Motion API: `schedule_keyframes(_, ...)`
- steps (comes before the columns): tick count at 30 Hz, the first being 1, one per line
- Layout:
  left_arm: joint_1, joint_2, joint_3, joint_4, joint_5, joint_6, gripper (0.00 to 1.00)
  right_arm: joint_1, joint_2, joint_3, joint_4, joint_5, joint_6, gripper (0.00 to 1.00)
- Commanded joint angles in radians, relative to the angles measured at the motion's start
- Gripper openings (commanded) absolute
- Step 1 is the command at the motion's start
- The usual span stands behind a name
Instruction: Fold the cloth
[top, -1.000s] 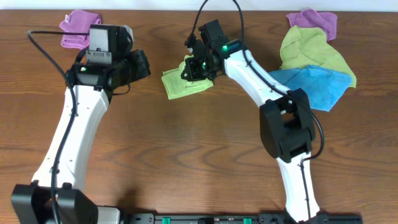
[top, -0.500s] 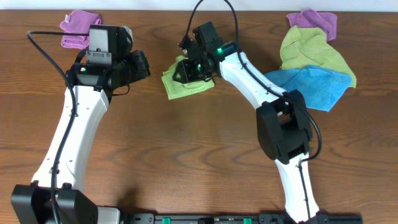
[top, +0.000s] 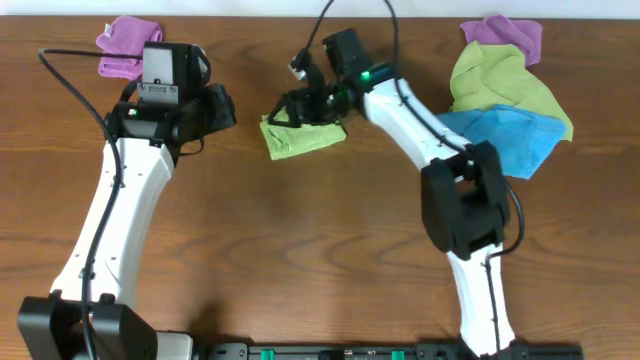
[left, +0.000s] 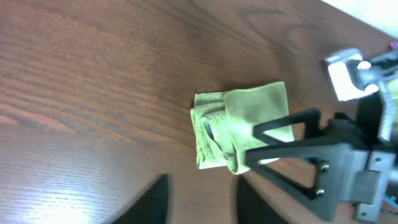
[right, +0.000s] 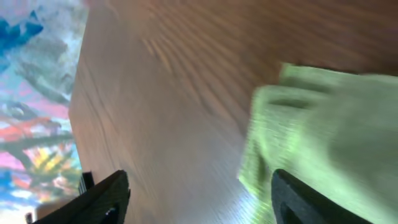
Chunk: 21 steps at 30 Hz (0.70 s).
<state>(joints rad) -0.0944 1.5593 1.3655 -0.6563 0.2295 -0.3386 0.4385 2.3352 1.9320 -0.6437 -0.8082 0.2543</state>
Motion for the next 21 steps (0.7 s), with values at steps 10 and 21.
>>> schedule_keyframes(10,0.002,0.238,-0.135,0.172,0.270,0.024,0.88,-0.090,-0.072,0.024,-0.254,0.382,-0.072,0.01)
schedule_keyframes(21,0.002,0.336,-0.135,0.329,0.344,-0.007,0.96,-0.068,-0.060,0.024,-0.172,0.621,-0.038,0.02)
